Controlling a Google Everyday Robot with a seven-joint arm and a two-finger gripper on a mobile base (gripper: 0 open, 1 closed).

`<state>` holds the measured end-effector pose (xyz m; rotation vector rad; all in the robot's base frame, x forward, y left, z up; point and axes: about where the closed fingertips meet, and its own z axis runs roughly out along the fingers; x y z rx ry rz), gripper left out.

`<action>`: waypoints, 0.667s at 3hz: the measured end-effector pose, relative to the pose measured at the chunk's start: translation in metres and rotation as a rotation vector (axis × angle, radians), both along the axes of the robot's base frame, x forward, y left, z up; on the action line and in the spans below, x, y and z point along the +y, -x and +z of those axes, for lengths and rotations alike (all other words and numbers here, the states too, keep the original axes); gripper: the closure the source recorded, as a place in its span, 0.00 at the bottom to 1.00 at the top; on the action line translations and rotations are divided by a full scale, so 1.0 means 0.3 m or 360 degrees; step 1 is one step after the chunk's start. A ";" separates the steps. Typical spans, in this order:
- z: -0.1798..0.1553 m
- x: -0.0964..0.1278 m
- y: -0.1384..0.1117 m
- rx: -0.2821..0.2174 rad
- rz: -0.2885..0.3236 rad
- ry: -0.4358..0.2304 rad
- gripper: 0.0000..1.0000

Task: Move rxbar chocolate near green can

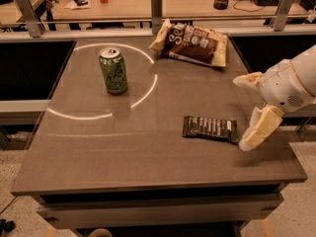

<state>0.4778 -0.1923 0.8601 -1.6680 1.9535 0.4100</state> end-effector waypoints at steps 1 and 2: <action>-0.019 0.018 -0.023 -0.0061 -0.0036 -0.0033 0.00; -0.043 0.039 -0.026 -0.0030 -0.0108 -0.0025 0.00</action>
Offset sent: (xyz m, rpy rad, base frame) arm 0.0087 0.0159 -0.0222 0.0143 0.0189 -0.1434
